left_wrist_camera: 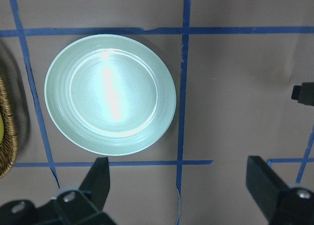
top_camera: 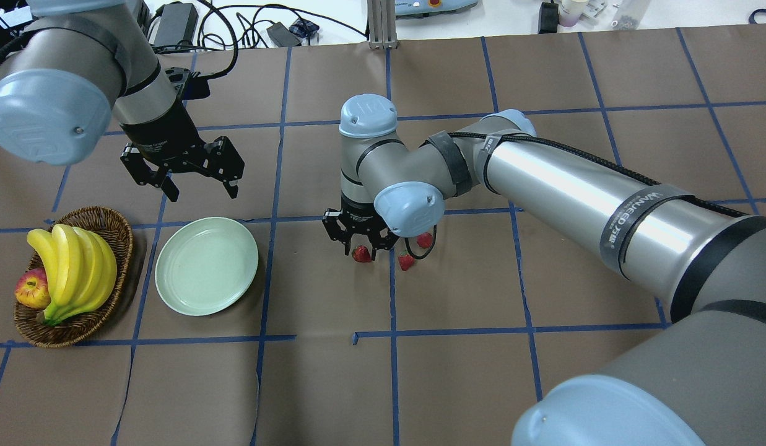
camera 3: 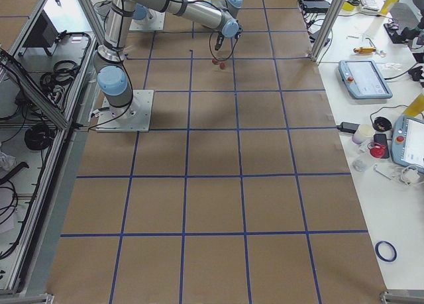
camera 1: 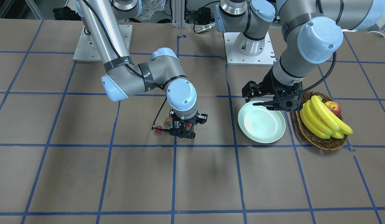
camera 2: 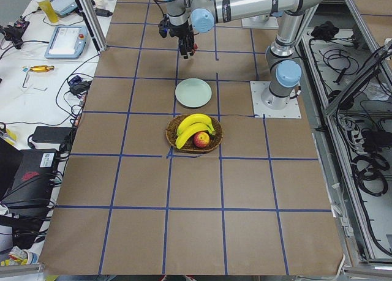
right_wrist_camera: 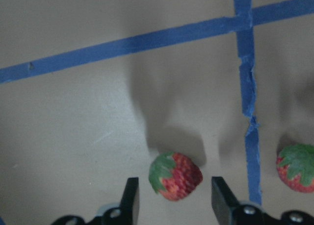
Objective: Collect all strawberries into plate
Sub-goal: 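Carry the strawberry toward the plate and release it on the table, then move the right gripper back over the remaining strawberries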
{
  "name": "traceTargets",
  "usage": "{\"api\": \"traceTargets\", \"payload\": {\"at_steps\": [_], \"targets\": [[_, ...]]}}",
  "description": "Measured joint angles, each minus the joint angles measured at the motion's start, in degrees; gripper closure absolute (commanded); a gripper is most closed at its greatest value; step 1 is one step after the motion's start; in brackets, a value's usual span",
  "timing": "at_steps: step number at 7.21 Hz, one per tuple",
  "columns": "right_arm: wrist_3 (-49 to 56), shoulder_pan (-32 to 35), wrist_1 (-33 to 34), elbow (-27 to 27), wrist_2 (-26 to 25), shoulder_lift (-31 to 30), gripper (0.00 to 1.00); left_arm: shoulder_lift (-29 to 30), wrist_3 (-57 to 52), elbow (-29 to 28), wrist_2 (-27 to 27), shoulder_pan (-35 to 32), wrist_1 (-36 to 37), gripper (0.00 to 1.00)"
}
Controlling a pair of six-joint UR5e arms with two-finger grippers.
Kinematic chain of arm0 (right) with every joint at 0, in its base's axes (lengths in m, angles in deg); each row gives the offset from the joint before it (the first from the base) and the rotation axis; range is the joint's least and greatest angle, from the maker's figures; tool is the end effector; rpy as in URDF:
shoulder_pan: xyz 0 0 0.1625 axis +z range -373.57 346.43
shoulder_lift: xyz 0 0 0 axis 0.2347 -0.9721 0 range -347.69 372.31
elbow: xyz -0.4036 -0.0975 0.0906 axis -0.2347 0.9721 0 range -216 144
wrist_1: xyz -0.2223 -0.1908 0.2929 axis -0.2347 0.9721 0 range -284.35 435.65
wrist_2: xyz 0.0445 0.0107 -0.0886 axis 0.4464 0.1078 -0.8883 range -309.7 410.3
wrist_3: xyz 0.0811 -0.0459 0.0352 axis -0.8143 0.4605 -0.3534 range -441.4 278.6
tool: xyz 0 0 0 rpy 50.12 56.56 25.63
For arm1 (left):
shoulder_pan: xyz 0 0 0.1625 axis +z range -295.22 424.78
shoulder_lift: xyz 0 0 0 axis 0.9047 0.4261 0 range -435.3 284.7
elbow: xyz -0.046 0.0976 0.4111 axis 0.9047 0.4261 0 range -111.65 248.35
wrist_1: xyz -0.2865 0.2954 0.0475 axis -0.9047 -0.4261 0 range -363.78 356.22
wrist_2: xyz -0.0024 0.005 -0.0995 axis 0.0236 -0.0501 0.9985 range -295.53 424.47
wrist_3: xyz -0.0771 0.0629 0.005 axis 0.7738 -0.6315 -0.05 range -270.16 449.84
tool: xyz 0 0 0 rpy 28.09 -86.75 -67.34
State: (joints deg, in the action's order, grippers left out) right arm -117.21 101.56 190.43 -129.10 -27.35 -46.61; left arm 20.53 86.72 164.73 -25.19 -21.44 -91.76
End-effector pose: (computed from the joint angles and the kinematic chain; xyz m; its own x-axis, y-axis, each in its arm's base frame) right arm 0.4061 -0.5013 0.1939 -0.9744 0.2118 -0.0754 0.1863 0.9486 0.2559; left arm -0.1003 -0.5146 0.3866 -0.9998 -0.0134 0.0154 -0.0105 0.9843 0.1763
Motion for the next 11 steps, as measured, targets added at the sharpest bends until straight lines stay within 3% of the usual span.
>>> {"api": "traceTargets", "payload": {"at_steps": [1,2,5,7,11], "targets": [[-0.1,0.0,0.0,0.0,0.0,0.0,0.12,0.0,-0.1,0.1,0.0,0.0,0.0,0.00],[-0.2,0.0,0.0,0.0,0.0,-0.2,0.00,0.0,-0.1,0.3,-0.1,0.0,0.0,0.00],[-2.7,-0.4,-0.5,0.8,-0.9,-4.5,0.00,0.0,0.2,0.3,0.0,0.0,0.3,0.00],[-10.9,-2.0,-0.9,0.6,-1.8,-6.2,0.00,0.1,0.1,0.2,0.0,-0.3,2.3,0.00],[-16.1,-10.2,-4.5,-2.2,-3.9,-6.4,0.00,-0.1,0.6,0.1,-0.3,-3.3,4.1,0.00]]}}
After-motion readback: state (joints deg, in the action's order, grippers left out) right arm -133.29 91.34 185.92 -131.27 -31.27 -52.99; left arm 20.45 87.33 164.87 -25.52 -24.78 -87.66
